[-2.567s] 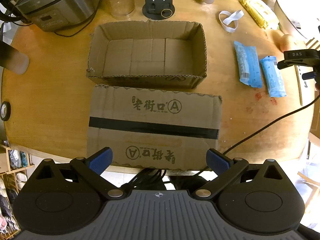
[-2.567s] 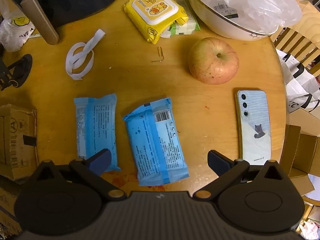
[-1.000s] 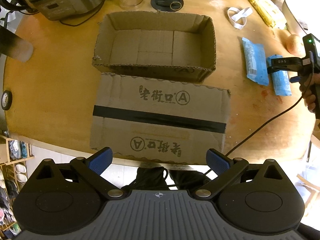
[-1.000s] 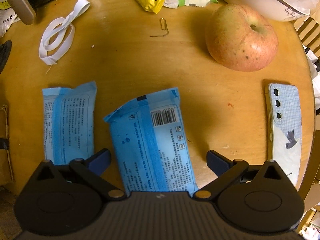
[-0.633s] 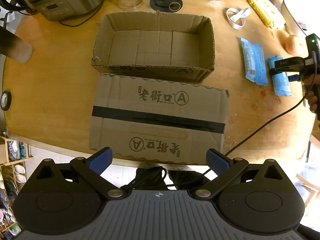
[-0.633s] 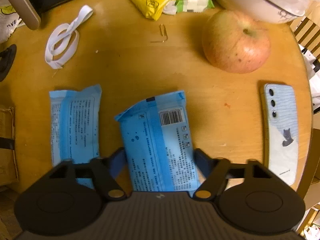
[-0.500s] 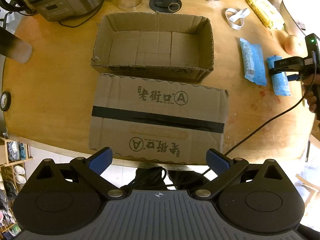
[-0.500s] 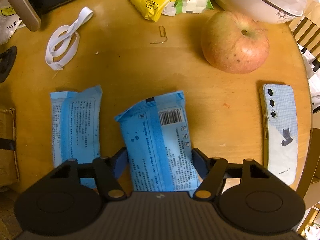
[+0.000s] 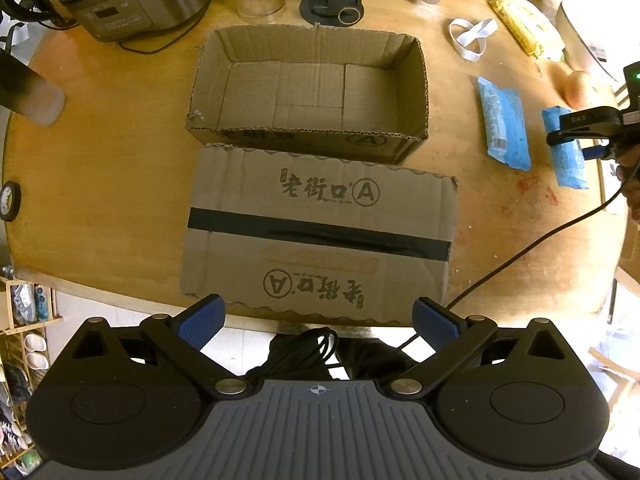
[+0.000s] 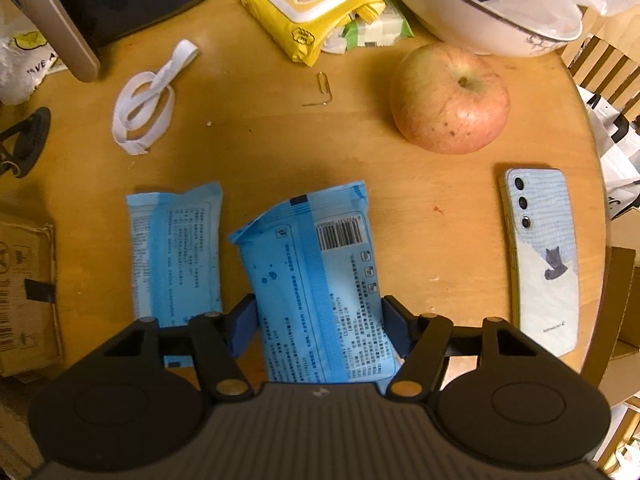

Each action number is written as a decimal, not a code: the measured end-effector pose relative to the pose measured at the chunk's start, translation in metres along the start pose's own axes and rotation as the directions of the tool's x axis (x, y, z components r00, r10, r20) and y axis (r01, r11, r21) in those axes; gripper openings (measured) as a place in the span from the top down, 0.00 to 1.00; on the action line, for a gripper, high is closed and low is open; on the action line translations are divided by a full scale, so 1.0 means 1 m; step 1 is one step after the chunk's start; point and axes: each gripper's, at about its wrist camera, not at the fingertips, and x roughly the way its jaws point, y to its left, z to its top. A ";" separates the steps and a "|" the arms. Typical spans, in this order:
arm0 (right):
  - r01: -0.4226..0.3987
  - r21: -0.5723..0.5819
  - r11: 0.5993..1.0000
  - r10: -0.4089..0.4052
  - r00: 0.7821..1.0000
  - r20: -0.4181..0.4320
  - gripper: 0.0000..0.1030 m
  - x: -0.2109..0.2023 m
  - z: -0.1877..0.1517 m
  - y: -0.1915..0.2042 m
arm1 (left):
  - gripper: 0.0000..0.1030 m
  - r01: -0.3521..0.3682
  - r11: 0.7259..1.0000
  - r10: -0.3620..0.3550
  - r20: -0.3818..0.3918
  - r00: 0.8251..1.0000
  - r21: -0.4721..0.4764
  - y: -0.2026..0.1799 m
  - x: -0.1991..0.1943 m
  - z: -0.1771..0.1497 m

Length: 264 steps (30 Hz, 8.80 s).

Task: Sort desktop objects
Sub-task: 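Close the right gripper on the blue packet and lift it, then carry the blue packet with the right gripper over the open cardboard box, then lower the packet into the box and open the right gripper, then raise the right tool from the box and move it over the second blue packet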

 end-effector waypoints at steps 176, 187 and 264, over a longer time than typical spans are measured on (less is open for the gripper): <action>-0.055 -0.018 0.998 0.055 0.998 -0.016 0.00 -0.011 -0.013 0.326 | 0.00 -0.011 0.999 0.008 -0.075 0.997 -0.043 0.230 0.035 0.020; -0.067 -0.029 0.997 0.067 0.998 0.000 0.00 -0.027 -0.013 0.326 | 0.00 -0.013 0.998 0.009 -0.060 0.998 -0.061 0.228 0.025 0.019; -0.006 -0.015 1.000 0.006 0.999 0.049 0.00 -0.053 -0.001 0.146 | 0.00 -0.002 0.997 0.000 -0.031 1.000 -0.073 0.084 0.005 0.015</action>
